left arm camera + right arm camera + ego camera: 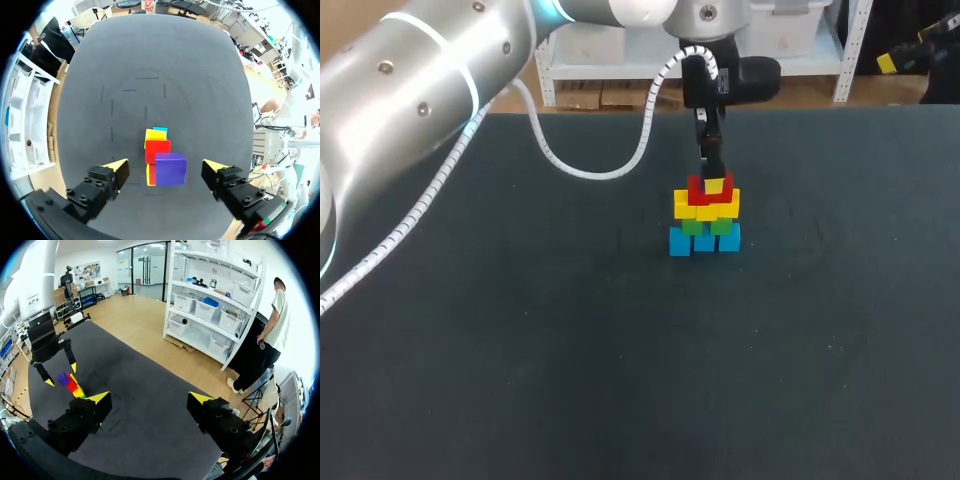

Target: Place the blue cubes, place green cubes on the blue cubes, place the yellow cubes on the green cubes, then place the red cubes on the yellow cubes, and place purple cube on the red cubes.

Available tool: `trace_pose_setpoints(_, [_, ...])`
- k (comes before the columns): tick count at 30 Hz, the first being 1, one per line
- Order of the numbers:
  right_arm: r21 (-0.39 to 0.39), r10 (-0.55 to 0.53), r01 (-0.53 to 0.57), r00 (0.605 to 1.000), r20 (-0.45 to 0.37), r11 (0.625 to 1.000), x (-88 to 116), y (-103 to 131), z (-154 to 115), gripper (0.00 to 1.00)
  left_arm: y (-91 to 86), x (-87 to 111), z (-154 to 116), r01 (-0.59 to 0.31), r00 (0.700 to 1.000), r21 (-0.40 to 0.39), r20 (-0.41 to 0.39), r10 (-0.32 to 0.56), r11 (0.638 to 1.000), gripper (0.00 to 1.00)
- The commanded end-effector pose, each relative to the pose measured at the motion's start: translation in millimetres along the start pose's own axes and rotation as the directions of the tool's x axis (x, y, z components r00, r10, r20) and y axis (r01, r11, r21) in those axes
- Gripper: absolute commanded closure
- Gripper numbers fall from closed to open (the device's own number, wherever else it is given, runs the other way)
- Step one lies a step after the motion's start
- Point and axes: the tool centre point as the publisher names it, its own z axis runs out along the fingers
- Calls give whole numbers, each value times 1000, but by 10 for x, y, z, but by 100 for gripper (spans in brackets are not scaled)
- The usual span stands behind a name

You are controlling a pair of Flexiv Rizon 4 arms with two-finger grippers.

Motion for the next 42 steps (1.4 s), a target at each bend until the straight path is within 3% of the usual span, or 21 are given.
trace_pose_setpoints(1, [-1,0,0,1000,1,1000,6,-1,-5,0,41,-28,-12,1,1000,6,-8,-1,1000,19])
trace_pose_setpoints(12, [-1,0,0,1000,1,1000,6,-1,-5,0,39,-36,-20,8,1000,-5,-12,-8,1000,34])
trace_pose_setpoints(20, [-1,0,0,1000,1,1000,6,-1,-5,0,41,-29,-18,10,1000,-5,-11,-10,1000,65])
trace_pose_setpoints(27, [-1,0,0,1000,1,1000,6,-1,-5,0,47,-24,-10,10,1000,-3,-9,-10,1000,64])
trace_pose_setpoints(30, [-1,0,0,1000,1,1000,6,-1,-5,0,49,-23,-11,7,1000,-3,-8,-7,1000,60])
trace_pose_setpoints(31, [-1,0,0,1000,1,1000,6,-1,-5,0,49,-23,-12,5,1000,-2,-8,-5,1000,54])
trace_pose_setpoints(34, [-1,0,0,1000,1,1000,6,-1,-5,0,47,-26,-12,3,1000,-2,-7,-3,1000,53])
trace_pose_setpoints(35, [-1,0,0,1000,1,1000,6,-1,-5,0,38,-30,-13,0,1000,-1,-6,0,1000,30])
trace_pose_setpoints(37, [-1,0,0,1000,1,1000,6,-1,-5,0,22,-36,-18,-7,1000,2,1,7,1000,0])
trace_pose_setpoints(42, [-1,0,0,1000,1,1000,6,-1,-5,0,-65,-35,-70,-19,998,-11,53,19,1000,0])
